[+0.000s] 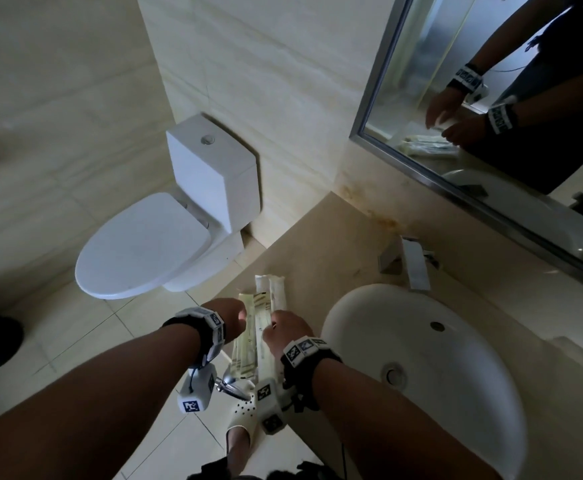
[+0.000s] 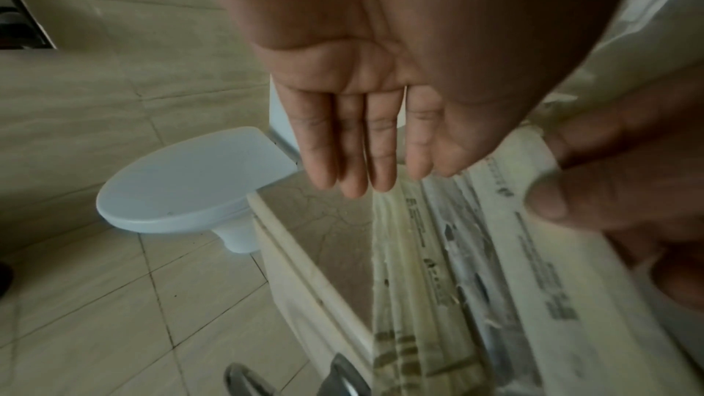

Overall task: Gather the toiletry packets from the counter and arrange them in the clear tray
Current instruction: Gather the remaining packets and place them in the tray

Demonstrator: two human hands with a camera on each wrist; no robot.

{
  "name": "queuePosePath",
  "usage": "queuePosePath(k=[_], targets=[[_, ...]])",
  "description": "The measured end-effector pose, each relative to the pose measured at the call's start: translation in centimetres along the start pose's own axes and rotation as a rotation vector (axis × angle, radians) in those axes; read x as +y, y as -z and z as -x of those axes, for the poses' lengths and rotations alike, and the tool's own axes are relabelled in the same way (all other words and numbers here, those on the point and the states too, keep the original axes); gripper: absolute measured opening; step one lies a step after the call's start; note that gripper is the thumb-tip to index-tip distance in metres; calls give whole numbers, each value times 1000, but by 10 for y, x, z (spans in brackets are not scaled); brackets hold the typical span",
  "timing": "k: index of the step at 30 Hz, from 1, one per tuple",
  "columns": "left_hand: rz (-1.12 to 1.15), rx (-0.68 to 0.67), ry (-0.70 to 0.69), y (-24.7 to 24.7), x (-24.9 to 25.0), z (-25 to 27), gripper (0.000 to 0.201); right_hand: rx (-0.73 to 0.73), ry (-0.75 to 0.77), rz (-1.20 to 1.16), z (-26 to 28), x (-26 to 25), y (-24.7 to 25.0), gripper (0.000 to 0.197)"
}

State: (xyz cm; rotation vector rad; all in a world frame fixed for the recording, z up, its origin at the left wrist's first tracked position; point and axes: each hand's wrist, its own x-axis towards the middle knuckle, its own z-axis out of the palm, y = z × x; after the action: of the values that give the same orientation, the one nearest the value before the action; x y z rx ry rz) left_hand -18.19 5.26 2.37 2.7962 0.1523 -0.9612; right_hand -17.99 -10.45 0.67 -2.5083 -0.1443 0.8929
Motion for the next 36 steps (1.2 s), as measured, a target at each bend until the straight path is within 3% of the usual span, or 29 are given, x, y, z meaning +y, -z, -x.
queuePosePath(k=[8,17,25,31,36], targets=[[-46,-93,-13,-10,-8,-20,33,-33,-69,-15,-28,-18,-15,24],[-69,-136,-47,-15,-10,-42,31,26,-19,50,-38,-29,-17,19],[-88,-164,-35,-16,-6,-51,34,-25,4,-91,-52,-36,-25,16],[-84,-227,-47,-13,-10,-54,35,-47,-47,-163,-50,-36,-18,21],[-43,-197,-65,-11,-11,-52,35,-76,-50,-171,-54,-33,-26,31]])
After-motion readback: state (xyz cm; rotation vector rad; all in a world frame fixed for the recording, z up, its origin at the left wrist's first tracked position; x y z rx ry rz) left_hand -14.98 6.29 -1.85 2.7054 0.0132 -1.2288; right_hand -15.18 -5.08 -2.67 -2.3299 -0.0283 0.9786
